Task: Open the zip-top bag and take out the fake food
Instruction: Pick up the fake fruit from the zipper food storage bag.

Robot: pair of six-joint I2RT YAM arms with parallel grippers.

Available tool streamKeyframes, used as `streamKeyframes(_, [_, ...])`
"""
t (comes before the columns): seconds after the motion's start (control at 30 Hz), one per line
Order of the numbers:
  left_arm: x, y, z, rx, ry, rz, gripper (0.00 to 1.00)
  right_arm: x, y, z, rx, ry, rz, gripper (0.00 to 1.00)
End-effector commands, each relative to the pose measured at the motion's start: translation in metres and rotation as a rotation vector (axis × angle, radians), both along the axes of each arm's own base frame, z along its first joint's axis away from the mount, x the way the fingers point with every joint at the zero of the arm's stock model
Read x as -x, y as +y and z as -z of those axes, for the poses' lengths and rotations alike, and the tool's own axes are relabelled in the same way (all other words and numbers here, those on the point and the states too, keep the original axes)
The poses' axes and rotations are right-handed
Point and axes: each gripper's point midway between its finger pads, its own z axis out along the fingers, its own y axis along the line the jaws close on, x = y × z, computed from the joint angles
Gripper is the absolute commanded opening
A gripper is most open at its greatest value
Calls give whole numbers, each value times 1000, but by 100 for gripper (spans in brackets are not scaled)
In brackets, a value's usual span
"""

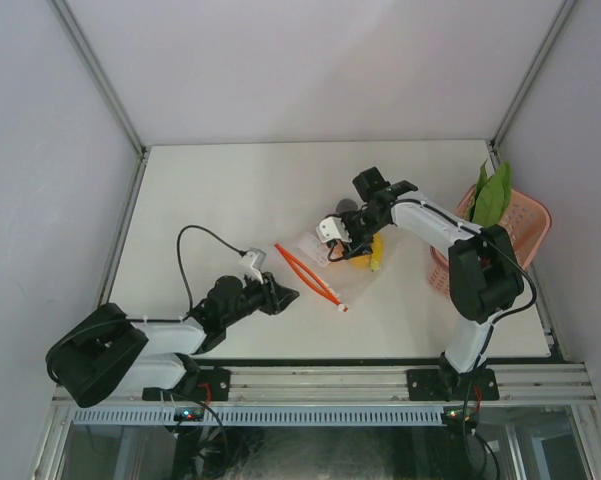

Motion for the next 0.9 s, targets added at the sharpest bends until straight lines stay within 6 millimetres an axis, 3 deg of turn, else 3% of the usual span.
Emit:
streamKeyframes(0.0, [-28, -18, -40, 50, -137, 2, 35, -16, 7, -2, 6, -63, -7, 63])
streamKeyframes(0.33, [-55, -31, -20, -31, -122, -8, 37, -18, 13, 12, 32, -71, -15, 59])
streamKeyframes(0.5, [-67, -31, -25, -30, -164, -47, 39, -9, 16, 13, 29, -53, -51, 56])
streamKeyframes(0.67, [-77, -31, -26, -37, -247, -60, 47, 1, 21, 13, 17, -42, -95, 51])
streamKeyframes(0.87, [-77, -32, -27, -8, -392, -34, 47, 11, 23, 22, 38, -14, -130, 45])
